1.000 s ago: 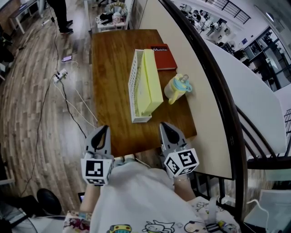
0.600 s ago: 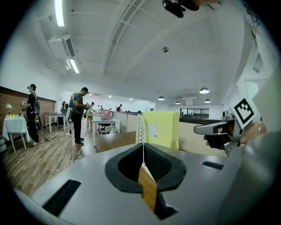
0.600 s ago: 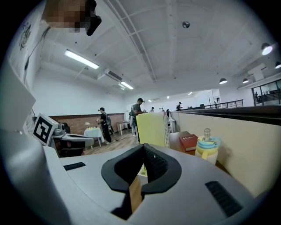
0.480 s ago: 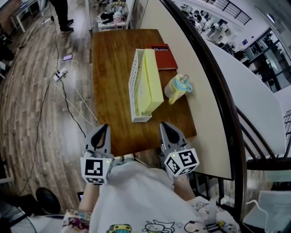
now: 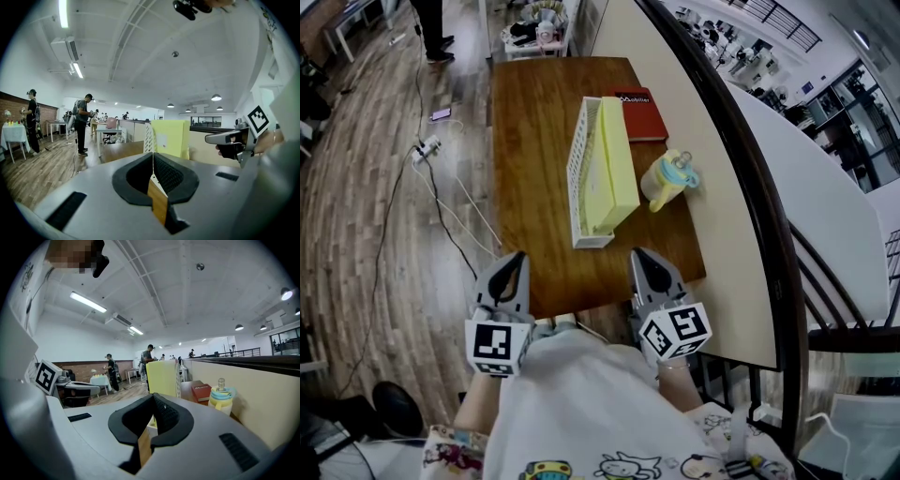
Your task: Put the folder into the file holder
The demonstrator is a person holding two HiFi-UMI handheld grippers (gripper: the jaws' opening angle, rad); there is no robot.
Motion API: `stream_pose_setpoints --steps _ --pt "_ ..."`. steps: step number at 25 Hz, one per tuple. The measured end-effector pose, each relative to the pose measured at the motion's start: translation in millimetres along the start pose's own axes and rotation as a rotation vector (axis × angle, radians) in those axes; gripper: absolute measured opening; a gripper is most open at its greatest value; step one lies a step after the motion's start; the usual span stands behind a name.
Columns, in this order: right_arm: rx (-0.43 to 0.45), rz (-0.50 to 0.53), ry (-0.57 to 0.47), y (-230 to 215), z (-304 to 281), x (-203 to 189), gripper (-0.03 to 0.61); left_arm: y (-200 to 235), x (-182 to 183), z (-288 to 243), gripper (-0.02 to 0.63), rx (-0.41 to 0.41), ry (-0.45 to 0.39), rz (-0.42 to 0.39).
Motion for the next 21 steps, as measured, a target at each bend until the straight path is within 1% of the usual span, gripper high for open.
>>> stream_pose_setpoints --steps 3,8,21 --pt "-0.001 0.006 0.002 -0.3 0.6 0.8 0.000 0.5 0.0 1.5 0.005 -0.001 0.000 -0.003" --pt "-0.001 0.010 -0.005 -1.5 1.9 0.9 0.000 1.6 -3.7 4.7 0.005 -0.004 0.003 0.022" --pt "-0.013 0.022 -0.002 -3.3 7.4 0.7 0.000 3.4 -1.6 3.8 0.003 -0.030 0.017 -0.033"
Point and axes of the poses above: the fingertips, and each gripper's own axes: z backward along the fingers, y to its left, x out of its top, the point moved 9 cm from there along z, backward along the fingers, and after that the axes turned 12 degrees about -x, right-handed, at the moved point
